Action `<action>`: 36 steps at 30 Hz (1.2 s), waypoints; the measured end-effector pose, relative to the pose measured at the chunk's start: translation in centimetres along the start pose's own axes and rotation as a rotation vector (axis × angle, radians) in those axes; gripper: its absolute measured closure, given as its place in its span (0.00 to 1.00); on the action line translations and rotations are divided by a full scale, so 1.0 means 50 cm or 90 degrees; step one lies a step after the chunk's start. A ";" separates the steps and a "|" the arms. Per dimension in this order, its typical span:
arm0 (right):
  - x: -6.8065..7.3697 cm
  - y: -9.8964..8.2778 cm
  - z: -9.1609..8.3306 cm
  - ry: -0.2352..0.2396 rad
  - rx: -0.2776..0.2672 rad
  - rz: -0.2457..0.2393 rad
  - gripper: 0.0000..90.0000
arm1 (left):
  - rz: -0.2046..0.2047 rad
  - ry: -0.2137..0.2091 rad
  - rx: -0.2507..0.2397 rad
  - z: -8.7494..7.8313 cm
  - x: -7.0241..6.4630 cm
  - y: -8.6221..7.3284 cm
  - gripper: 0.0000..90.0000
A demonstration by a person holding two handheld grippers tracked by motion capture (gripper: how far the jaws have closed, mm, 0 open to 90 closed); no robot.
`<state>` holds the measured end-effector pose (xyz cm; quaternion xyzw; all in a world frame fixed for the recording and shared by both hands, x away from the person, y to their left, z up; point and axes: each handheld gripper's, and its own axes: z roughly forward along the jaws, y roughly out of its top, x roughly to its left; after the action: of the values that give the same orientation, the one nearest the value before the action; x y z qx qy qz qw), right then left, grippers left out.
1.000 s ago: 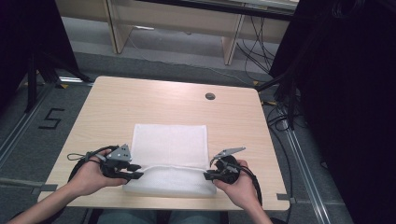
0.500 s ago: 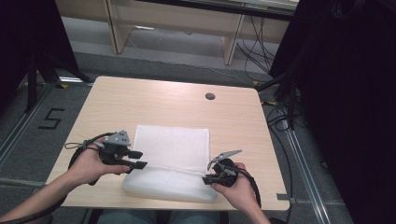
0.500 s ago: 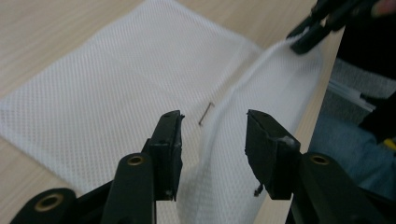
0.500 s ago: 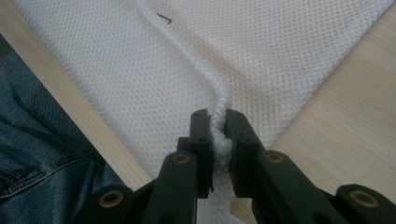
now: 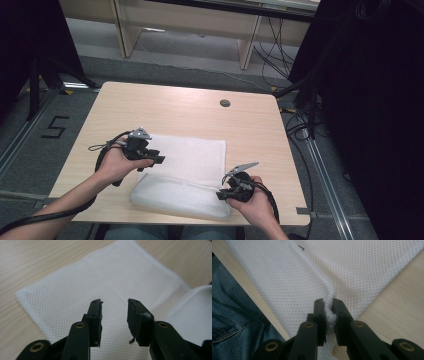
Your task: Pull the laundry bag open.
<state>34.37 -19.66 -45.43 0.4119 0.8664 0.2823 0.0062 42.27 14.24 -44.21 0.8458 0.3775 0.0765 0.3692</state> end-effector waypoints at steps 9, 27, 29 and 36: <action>0.004 0.003 0.010 0.009 0.008 -0.010 0.92 | 0.027 0.015 0.142 0.065 0.024 -0.024 0.84; 0.011 0.003 -0.003 0.046 0.004 -0.035 0.91 | -0.010 0.026 0.179 0.088 0.041 -0.036 0.90; 0.016 0.002 -0.006 0.048 0.009 -0.039 0.92 | -0.013 0.026 0.179 0.088 0.044 -0.037 0.90; 0.037 -0.001 -0.013 0.061 0.055 -0.068 0.92 | 0.005 0.041 0.174 0.088 0.041 -0.039 0.94</action>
<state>32.97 -18.68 -44.49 0.3511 0.8977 0.2635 -0.0381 44.37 14.05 -48.99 0.8868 0.3927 0.0525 0.2379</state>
